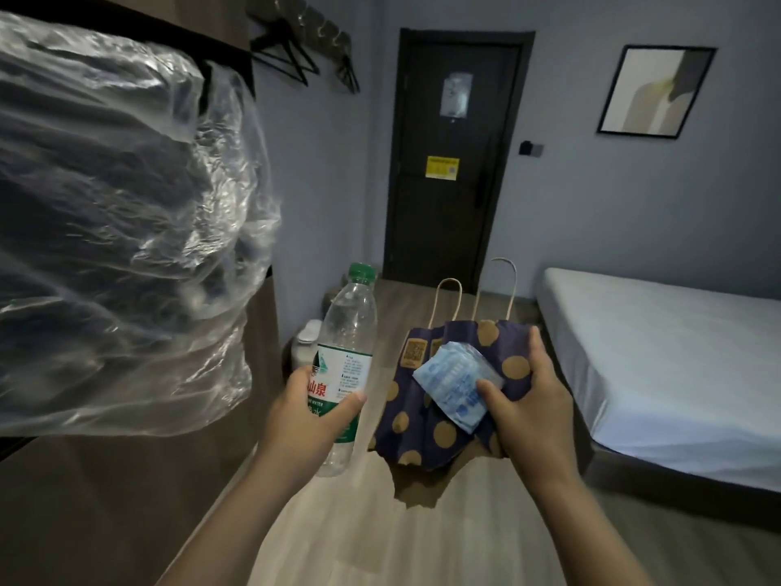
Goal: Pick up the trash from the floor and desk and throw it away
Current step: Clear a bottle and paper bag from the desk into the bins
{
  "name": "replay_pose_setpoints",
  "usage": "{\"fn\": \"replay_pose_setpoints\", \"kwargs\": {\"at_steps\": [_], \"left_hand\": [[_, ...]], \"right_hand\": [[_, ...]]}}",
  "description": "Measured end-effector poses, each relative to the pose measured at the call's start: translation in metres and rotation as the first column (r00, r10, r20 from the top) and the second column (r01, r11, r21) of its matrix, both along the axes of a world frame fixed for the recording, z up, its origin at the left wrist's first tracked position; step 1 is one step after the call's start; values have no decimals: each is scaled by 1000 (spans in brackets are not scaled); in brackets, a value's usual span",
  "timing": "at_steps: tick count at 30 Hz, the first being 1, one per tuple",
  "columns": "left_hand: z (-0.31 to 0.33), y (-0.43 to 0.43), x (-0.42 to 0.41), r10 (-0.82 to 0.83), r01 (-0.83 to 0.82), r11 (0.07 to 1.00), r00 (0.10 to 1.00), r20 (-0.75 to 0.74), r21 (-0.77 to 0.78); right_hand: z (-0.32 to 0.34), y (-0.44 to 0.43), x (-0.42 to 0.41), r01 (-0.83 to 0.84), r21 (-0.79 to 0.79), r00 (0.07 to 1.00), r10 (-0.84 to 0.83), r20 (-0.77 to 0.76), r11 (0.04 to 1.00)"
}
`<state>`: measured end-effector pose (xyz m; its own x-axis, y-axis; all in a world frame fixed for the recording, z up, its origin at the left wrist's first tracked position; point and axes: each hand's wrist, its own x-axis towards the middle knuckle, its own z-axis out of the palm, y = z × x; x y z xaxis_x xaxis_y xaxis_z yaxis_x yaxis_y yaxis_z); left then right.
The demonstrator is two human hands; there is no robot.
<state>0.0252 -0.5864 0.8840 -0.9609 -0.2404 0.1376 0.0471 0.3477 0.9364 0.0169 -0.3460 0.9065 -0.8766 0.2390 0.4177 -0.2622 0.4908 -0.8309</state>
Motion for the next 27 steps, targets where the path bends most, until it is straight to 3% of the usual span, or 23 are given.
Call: {"fn": "replay_pose_setpoints", "kwargs": {"at_steps": [7,16,27], "left_hand": [[11,-9,-122,-103,103,995,994,-44,0],[25,-45,-283,-161,159,986,986,-36,-41],[9,-32,-487,-95,89,989,994,-46,-122]], "right_hand": [[10,-7,-107,79,57,995,-75,-64,995],[16,-31,-259,102,47,994,-101,-37,994],[-1,-6,-473,74,50,997,-73,-22,996]]}}
